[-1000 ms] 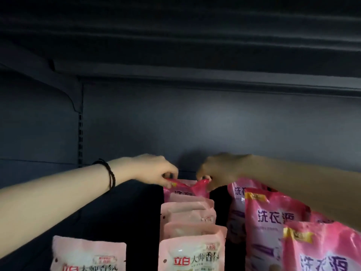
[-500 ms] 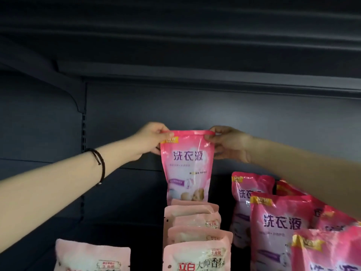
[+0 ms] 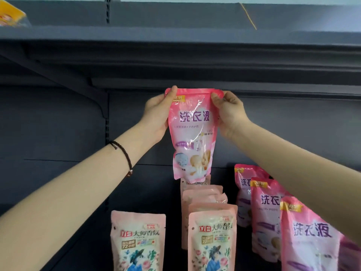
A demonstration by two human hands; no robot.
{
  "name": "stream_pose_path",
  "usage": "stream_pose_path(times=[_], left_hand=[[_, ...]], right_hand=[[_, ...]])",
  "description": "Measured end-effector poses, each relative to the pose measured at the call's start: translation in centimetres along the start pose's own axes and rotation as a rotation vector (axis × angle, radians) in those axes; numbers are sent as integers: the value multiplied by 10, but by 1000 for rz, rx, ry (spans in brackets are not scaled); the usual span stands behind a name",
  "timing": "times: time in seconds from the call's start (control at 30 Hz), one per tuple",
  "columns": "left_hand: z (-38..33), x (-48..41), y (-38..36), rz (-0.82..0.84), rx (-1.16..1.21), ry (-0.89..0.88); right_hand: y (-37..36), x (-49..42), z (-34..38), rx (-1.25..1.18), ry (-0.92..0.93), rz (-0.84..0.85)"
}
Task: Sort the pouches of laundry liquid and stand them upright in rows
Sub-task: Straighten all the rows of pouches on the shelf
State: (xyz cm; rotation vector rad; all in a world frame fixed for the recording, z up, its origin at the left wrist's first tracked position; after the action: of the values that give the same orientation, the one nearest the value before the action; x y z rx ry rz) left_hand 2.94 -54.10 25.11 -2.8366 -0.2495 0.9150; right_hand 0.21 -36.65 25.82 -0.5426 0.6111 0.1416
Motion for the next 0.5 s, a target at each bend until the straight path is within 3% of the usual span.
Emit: stream_pose_path(times=[0.23,0.5], left_hand=[[-7,61,-18,14,23,-61],[1,115,-74,-29,82,25]], right_hand=[[14,48,38,140,98,-10],[71,94,73,110,41,11]])
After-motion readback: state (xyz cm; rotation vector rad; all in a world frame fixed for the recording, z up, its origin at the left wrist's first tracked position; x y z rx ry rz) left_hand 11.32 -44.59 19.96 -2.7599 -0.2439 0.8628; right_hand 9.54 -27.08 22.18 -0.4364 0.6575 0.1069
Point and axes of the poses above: each hand's wrist, its own x-axis away from the middle knuckle, its own y-axis out of the back of the hand, z = x × y, the point moved 9 cm from there along -x, towards the middle knuckle, and after that the axes turned 8 degrees about -x, right-handed, at the moved point
